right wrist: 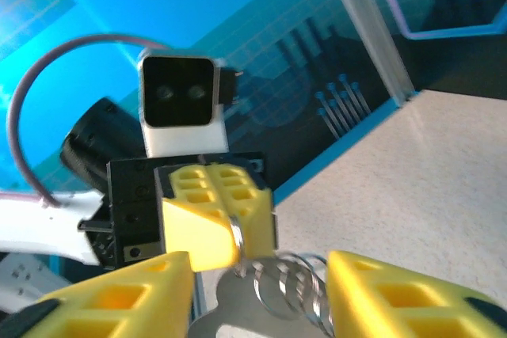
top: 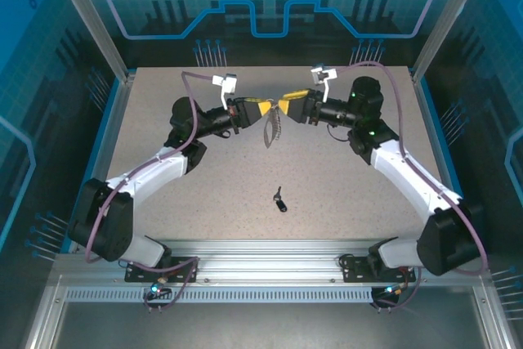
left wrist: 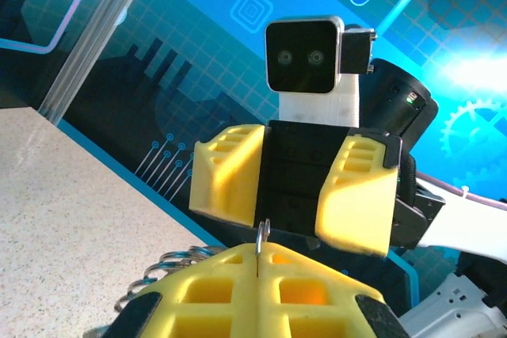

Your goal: Put the keys on the keyring

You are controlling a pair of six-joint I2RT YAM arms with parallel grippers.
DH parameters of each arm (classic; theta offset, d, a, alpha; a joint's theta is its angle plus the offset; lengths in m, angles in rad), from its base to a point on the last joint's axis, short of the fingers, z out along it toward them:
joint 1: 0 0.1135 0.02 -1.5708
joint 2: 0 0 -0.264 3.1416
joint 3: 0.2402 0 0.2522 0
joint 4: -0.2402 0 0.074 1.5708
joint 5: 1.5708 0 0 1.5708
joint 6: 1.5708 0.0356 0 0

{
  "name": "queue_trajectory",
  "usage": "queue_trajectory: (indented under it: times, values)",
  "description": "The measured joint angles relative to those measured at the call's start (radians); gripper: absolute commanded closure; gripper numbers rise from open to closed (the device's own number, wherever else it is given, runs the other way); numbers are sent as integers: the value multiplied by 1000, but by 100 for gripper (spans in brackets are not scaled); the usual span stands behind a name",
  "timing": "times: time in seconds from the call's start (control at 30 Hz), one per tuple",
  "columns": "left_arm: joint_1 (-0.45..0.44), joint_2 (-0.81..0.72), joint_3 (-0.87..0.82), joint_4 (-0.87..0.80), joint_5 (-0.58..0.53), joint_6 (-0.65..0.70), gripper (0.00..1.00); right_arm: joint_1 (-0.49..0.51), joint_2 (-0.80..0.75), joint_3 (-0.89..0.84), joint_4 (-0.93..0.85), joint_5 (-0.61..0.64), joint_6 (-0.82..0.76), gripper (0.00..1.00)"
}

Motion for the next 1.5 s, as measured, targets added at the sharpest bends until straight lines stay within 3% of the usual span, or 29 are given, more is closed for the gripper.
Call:
queue_trajectory:
  times: [0.13, 0.33, 0.7, 0.9, 1.17, 1.5]
  values:
    - [0, -48, -48, -27, -19, 28, 100, -20, -90, -40, -119, 79, -5, 36]
    - [0, -121, -116, -92, -46, 80, 100, 8, -129, -133, -339, 232, -25, 35]
    - [0, -260, -238, -246, -99, 168, 100, 367, -25, -300, -639, 645, -122, 42]
    - [11, -319, -290, -277, -119, 183, 100, 430, 80, -285, -709, 790, -192, 45]
    - [39, -356, -323, -288, -127, 182, 100, 462, 166, -277, -712, 794, -204, 46]
    - [62, -359, -325, -288, -127, 182, 100, 479, 262, -259, -631, 703, -188, 44]
